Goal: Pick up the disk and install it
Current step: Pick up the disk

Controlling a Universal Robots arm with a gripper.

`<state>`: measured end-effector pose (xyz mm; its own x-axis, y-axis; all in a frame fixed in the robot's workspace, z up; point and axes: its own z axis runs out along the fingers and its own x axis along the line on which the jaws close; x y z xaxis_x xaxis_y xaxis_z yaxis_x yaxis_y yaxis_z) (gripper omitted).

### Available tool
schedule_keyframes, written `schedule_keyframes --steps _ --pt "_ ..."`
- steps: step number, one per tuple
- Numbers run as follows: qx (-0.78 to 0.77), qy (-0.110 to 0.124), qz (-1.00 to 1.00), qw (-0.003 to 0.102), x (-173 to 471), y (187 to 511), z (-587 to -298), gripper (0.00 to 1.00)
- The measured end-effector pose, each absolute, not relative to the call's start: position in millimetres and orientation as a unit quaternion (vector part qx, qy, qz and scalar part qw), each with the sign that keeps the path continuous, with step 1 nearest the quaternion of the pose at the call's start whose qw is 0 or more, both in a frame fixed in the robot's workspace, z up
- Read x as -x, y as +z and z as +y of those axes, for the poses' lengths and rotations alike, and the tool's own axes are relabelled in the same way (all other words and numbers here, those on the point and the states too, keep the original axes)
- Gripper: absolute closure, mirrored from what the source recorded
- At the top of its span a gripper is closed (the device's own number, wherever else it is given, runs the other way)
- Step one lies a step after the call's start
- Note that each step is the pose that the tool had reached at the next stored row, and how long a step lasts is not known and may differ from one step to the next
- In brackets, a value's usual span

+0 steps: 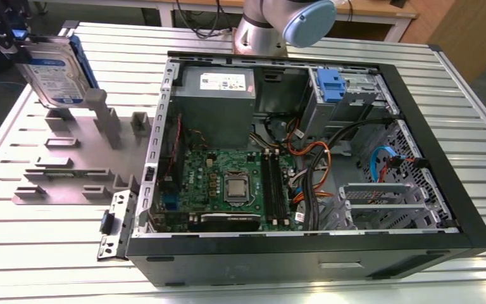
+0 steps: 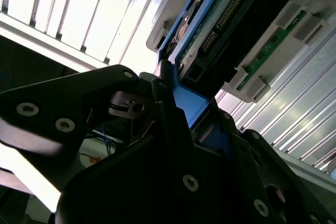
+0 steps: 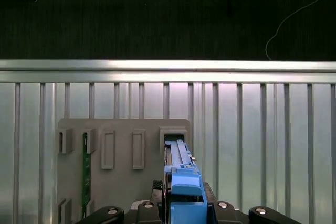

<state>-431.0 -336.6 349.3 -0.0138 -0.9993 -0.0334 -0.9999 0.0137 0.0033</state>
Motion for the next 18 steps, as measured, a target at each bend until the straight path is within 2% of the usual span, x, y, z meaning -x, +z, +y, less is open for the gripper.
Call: schedule_keyframes --steps 18 --pt "0.702 0.013 0.712 0.011 431.0 358.9 -336.6 0.63"
